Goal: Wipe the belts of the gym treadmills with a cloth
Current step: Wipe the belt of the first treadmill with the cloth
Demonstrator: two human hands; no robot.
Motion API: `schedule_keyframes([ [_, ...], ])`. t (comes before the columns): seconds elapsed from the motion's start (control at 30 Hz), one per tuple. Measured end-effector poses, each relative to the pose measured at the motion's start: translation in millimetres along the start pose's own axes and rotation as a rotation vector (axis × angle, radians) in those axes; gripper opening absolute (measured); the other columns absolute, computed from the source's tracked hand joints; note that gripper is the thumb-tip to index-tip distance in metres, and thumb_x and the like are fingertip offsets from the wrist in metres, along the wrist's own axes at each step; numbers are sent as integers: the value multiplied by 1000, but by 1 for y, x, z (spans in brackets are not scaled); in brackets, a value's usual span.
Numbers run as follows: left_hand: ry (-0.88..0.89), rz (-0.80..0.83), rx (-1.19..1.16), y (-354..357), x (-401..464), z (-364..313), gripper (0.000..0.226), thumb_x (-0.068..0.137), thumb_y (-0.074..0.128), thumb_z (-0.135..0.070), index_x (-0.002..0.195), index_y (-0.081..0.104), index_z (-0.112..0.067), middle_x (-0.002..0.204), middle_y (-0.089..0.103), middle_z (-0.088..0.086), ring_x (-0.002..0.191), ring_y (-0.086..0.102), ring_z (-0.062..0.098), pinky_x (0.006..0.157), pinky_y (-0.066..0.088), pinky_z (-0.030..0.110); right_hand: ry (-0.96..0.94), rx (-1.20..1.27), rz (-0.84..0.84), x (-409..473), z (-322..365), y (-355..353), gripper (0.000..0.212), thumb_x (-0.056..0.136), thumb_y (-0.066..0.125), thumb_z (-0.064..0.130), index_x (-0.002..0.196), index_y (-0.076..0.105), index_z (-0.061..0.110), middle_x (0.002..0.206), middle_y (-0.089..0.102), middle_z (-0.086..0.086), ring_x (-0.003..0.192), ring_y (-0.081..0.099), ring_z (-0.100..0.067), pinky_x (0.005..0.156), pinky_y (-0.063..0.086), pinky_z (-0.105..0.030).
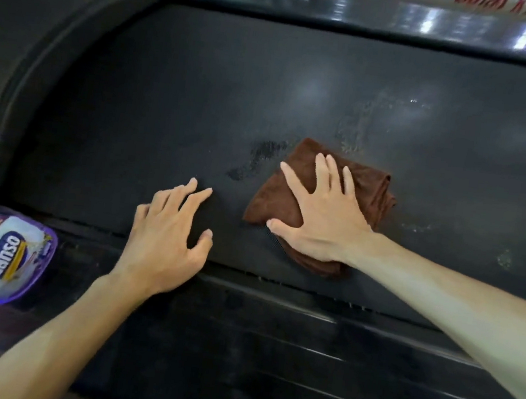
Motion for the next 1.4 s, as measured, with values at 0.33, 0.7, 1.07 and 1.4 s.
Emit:
schedule_keyframes([
  [0.33, -128, -5, -117, -2, 10, 18, 71, 101, 50, -40, 163, 20, -24, 171, 8, -7, 158, 6, 17, 129, 9, 43, 276, 29, -93, 22, 26, 13, 108, 85, 16, 92, 165, -10, 25, 169, -13, -27, 156, -17, -46, 122, -9, -68],
  [0.7, -101, -26, -120, 1, 10, 22, 65, 104, 46, -32, 163, 19, -24, 171, 8, -8, 158, 5, 13, 129, 10, 43, -91, 16, -102, -24, 33, 21, 84, 87, 13, 72, 164, -2, 42, 174, -9, -5, 160, -12, -26, 126, -7, -59],
  [1.07, -123, -41, -146, 0, 9, 21, 63, 104, 45, -28, 163, 22, -25, 171, 9, -7, 158, 7, 14, 128, 11, 42, -259, 16, -84, 10, 73, 13, 83, 86, 18, 71, 164, 9, 45, 175, -3, -1, 160, -11, -21, 126, -10, -56],
  [1.4, -106, -66, -135, -3, 6, 19, 64, 104, 43, -29, 163, 20, -23, 171, 10, -6, 157, 6, 12, 129, 10, 38, 74, 28, -84, 32, 20, 4, 76, 94, 22, 72, 163, 4, 47, 175, -8, 1, 160, -11, -22, 126, -9, -57],
])
Point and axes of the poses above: each hand's wrist, its own x-axis towards the middle knuckle, its own y-axis out of the palm, z = x × y, the point moved 4 cm from there along x, towards the middle knuckle
